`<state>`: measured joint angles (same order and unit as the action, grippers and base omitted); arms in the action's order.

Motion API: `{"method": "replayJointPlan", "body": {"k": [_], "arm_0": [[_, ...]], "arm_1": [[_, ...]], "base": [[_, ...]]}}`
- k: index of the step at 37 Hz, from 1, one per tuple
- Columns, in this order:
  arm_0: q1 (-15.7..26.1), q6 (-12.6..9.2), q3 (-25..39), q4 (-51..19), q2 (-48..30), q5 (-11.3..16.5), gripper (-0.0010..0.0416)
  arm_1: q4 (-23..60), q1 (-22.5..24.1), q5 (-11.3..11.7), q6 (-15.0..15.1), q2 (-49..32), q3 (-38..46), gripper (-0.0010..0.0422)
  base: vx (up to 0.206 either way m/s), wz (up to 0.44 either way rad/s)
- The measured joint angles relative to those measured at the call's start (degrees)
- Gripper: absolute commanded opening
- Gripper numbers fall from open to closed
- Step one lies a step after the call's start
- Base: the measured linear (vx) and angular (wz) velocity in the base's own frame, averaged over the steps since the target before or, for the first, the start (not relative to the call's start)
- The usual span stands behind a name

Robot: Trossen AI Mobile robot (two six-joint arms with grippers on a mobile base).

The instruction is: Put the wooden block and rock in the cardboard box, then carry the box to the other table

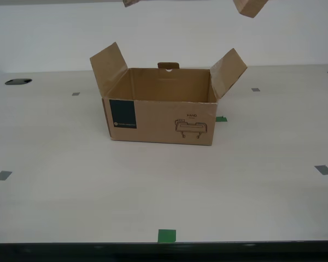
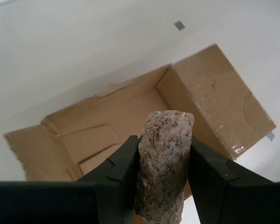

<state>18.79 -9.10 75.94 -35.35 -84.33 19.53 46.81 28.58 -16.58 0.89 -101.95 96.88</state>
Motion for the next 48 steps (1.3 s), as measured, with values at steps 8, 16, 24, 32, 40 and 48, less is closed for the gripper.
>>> {"method": "replayJointPlan", "body": {"k": [8,16,24,32,40,48], "arm_0": [[2.8,0.0,0.0,2.4,-4.0,0.0,0.0],[3.9,0.1,0.0,3.3,-9.0,0.0,0.0],[4.9,0.1,0.0,5.7,-13.8,0.1,0.0],[6.8,0.1,0.0,8.1,-16.2,0.1,0.0],[8.5,0.0,0.0,9.1,-16.3,0.1,0.0],[9.0,0.0,0.0,9.2,-16.3,0.1,0.0]], "arm_1": [[0.2,1.7,0.0,1.9,-3.9,0.0,0.0],[-3.1,1.9,0.0,4.4,-5.6,-0.4,-0.0001],[-6.0,1.9,0.0,6.9,-6.6,-0.8,0.0],[-11.5,1.8,0.0,7.6,-6.5,-5.6,-0.0001],[-15.7,1.7,0.0,9.6,-6.5,-11.2,0.0],[-18.1,1.6,0.0,9.9,-6.5,-14.2,0.0]], "base": [[0.0,0.0],[0.0,0.0],[0.0,0.0],[0.0,0.0],[0.0,0.0],[0.0,0.0]]}}
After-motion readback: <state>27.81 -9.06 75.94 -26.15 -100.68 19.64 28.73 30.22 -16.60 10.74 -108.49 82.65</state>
